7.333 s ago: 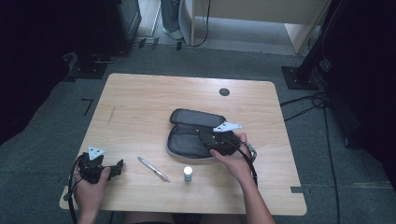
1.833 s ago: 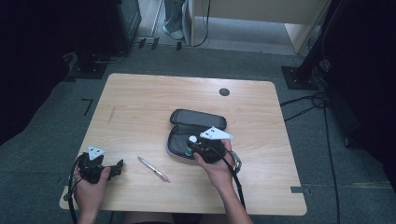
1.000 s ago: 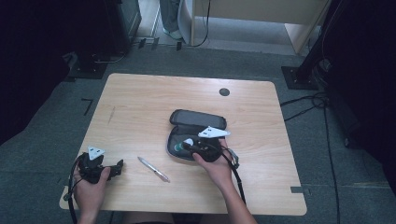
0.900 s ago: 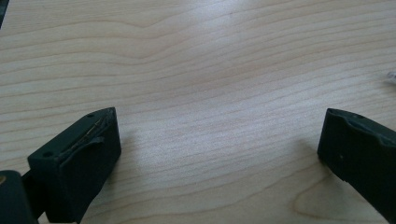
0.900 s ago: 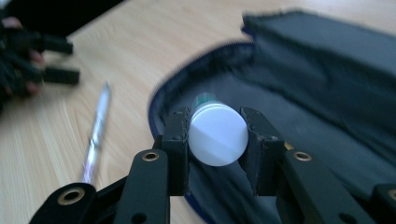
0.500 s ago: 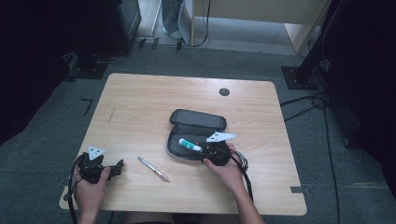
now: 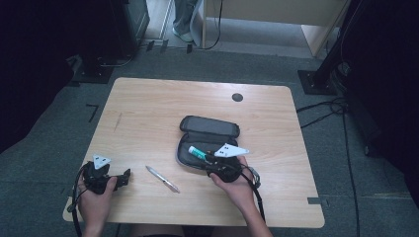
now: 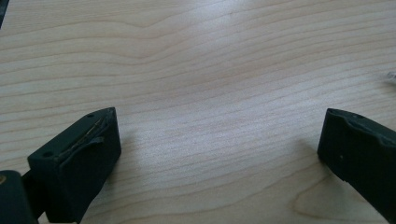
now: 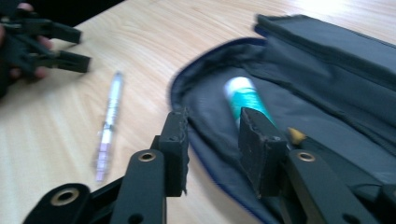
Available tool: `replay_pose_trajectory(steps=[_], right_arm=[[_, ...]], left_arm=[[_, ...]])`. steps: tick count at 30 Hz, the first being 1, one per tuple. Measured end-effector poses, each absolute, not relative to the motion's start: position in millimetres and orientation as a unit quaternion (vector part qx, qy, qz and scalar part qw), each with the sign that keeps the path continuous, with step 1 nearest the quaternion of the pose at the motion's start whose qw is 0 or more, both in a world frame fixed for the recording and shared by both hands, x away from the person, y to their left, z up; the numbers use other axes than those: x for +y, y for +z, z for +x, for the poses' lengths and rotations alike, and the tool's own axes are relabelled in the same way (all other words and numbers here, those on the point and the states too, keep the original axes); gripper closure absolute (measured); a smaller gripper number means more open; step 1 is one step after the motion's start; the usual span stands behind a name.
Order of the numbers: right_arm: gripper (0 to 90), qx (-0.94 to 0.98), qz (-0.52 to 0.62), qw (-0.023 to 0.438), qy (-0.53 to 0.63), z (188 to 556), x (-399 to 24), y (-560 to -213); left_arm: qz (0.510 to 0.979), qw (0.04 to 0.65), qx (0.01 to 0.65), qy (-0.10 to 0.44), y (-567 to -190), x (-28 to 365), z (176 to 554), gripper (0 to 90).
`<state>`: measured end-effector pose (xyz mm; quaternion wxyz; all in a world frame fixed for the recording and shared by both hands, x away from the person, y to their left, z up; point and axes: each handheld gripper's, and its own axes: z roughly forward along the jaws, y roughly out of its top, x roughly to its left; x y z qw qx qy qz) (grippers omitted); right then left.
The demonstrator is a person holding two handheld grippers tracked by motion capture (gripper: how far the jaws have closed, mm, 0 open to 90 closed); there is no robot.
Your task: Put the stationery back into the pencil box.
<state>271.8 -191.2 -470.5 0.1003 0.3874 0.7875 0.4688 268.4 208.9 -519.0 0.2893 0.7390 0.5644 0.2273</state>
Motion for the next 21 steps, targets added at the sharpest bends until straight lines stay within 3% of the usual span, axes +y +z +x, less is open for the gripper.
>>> replay_pose_trajectory(steps=[12,21], right_arm=[[73.8,0.807,0.347,0.08,0.47,248.8,-130.2,-479.4],[68.7,0.831,0.34,0.082,0.433,247.6,-95.9,-501.8]], left_arm=[[0.739,0.29,0.564,0.227,-519.0,208.9,268.4,0.0],[0.739,0.29,0.564,0.227,-519.0,208.9,268.4,0.0]])
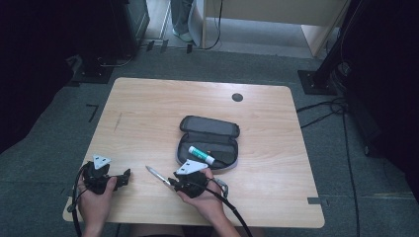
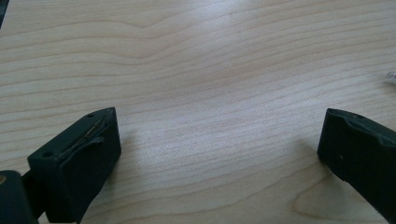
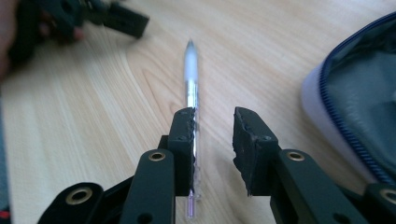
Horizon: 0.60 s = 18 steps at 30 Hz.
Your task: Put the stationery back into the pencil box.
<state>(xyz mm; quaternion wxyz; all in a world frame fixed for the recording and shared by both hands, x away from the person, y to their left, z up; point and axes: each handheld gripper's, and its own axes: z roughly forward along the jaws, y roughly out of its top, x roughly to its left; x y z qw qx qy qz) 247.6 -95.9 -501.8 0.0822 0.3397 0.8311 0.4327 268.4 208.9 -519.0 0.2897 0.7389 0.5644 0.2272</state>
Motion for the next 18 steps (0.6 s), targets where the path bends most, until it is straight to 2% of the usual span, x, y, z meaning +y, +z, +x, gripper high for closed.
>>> replay_pose_trajectory(steps=[8,10,15,18], right_arm=[[65.0,0.847,0.333,0.091,0.405,245.6,-84.7,-513.0],[67.4,0.849,0.325,0.093,0.407,243.9,-83.7,-513.4],[80.7,0.858,0.309,0.098,0.399,241.4,-85.8,-511.3],[81.0,0.861,0.303,0.097,0.396,240.8,-88.5,-510.5]], left_arm=[[0.739,0.29,0.564,0.227,-519.1,208.9,268.4,0.0],[0.739,0.29,0.564,0.227,-519.1,208.9,268.4,0.0],[0.739,0.29,0.564,0.227,-519.0,208.9,268.4,0.0],[0.739,0.29,0.564,0.227,-519.0,208.9,268.4,0.0]])
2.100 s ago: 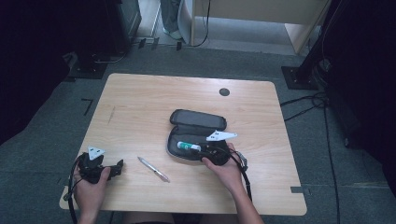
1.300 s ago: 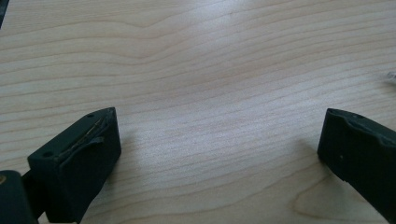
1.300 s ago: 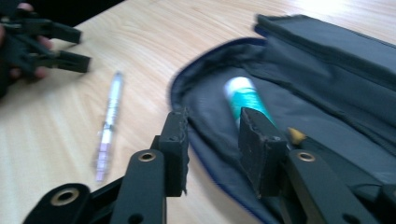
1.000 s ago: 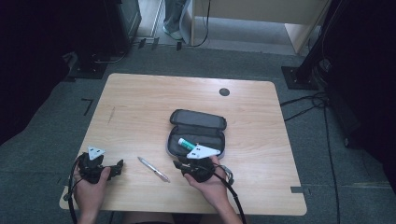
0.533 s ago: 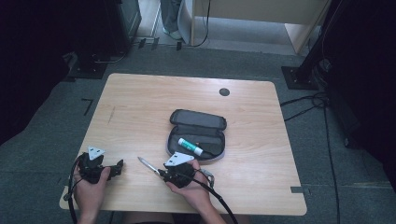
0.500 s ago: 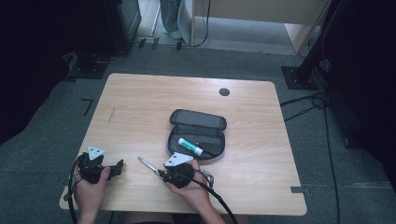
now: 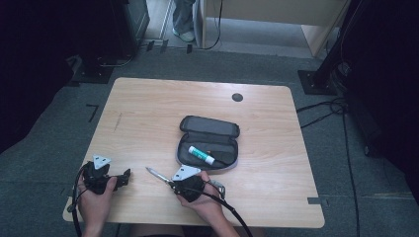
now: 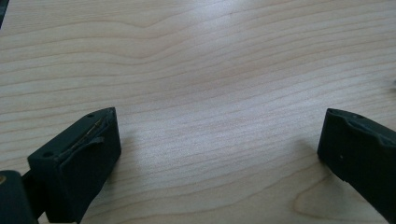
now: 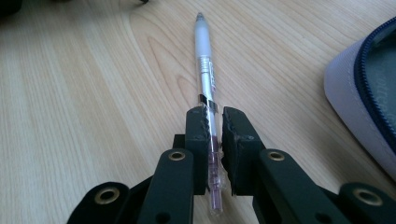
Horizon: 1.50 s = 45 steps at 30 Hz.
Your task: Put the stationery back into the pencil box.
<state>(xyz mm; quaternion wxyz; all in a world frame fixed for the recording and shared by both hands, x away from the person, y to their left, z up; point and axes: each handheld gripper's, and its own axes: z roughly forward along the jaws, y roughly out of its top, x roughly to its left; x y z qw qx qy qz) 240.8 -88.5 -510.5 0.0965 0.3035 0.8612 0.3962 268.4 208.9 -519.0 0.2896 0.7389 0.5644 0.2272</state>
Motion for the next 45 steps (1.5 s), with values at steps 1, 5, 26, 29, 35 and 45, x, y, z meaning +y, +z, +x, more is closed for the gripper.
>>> replay_pose_trajectory(steps=[1,5,26,29,35,45], right_arm=[[81.4,0.864,0.299,0.096,0.394,240.6,-92.8,-509.9],[81.7,0.866,0.298,0.095,0.39,239.5,-98.9,-508.9],[65.6,0.854,0.277,0.1,0.43,237.1,-129.6,-496.2],[64.3,0.856,0.254,0.097,0.439,242.8,-109.1,-494.8],[70.4,0.87,0.249,0.101,0.414,260.8,-74.7,-502.8],[75.0,0.889,0.242,0.109,0.373,270.5,-60.5,-512.3]], left_arm=[[0.739,0.29,0.564,0.227,-519.0,208.9,268.4,0.0],[0.739,0.289,0.564,0.227,-519.0,208.9,268.4,0.0],[0.739,0.29,0.564,0.227,-519.0,208.9,268.4,0.0],[0.739,0.29,0.564,0.227,-519.0,208.9,268.4,0.0],[0.739,0.29,0.564,0.227,-519.0,208.9,268.4,0.0],[0.739,0.29,0.564,0.227,-519.1,208.9,268.4,0.0]])
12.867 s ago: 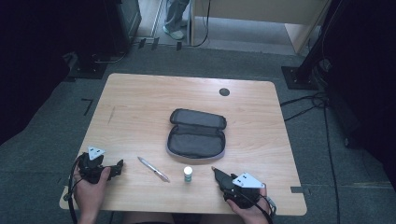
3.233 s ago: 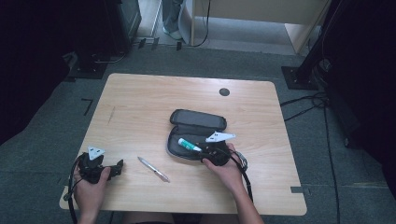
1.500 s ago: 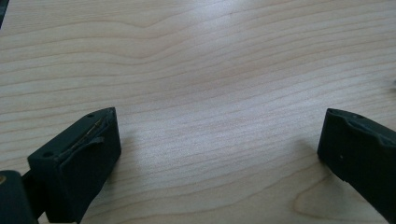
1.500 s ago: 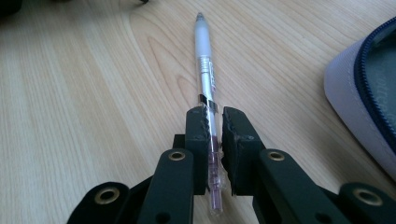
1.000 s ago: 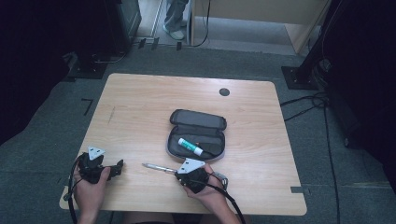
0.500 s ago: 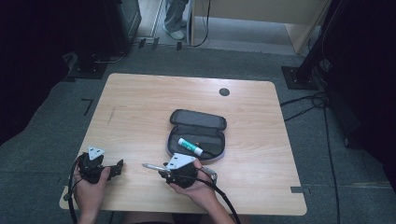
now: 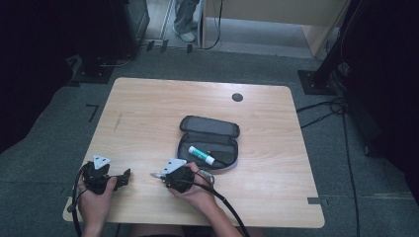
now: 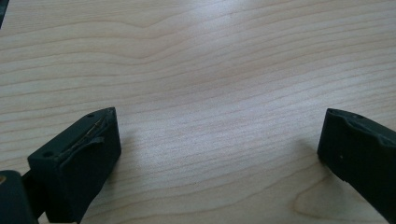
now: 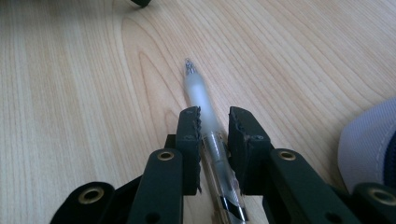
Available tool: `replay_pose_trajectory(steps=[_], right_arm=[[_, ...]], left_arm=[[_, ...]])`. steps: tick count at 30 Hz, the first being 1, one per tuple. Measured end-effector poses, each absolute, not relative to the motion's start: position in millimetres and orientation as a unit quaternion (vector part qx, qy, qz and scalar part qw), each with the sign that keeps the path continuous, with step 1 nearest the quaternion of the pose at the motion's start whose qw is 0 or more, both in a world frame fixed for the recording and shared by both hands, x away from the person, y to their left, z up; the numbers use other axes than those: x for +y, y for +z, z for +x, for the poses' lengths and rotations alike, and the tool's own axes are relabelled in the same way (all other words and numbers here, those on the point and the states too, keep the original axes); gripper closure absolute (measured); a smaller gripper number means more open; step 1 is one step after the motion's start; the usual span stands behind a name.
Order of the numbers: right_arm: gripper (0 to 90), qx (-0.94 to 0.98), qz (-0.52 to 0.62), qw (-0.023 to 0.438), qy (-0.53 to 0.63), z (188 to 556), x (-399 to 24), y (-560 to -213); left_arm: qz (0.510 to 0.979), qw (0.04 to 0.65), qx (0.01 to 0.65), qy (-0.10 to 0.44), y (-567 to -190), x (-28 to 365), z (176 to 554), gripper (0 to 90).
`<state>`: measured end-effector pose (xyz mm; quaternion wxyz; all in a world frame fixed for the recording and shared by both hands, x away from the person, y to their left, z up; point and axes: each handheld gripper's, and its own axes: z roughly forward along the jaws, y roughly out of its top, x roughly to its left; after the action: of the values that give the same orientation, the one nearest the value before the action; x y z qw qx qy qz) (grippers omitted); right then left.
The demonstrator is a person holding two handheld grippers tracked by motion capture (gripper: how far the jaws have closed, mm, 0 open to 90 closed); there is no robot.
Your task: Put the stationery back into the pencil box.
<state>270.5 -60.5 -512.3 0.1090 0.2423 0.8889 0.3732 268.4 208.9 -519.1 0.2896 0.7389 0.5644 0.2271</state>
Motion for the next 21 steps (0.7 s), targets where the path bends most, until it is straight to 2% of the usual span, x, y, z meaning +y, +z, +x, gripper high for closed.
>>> replay_pose_trajectory(steps=[9,17,21], right_arm=[[79.3,0.895,0.234,0.087,0.37,266.6,-69.4,-511.0],[74.9,0.891,0.243,0.062,0.378,266.2,-77.1,-511.1],[79.4,0.885,0.254,0.062,0.385,266.5,-79.1,-512.7]], left_arm=[[0.739,0.29,0.564,0.227,-519.1,208.9,268.4,0.0],[0.739,0.29,0.565,0.227,-519.1,208.9,268.4,0.0],[0.739,0.29,0.565,0.227,-519.1,208.9,268.3,0.0]])
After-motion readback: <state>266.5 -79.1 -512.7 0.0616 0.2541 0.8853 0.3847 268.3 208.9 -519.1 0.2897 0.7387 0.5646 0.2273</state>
